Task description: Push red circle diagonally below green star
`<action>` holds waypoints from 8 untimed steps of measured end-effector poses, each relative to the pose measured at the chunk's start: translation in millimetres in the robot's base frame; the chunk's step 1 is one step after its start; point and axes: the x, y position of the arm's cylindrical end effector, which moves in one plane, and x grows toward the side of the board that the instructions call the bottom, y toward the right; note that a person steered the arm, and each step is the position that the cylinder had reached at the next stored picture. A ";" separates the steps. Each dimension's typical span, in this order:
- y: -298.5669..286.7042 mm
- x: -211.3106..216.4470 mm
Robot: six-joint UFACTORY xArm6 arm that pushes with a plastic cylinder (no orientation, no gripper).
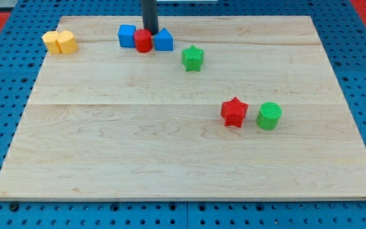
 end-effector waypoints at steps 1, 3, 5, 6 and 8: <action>5.0 25.1; -15.1 8.1; -68.8 115.3; -11.2 110.0; 92.5 111.3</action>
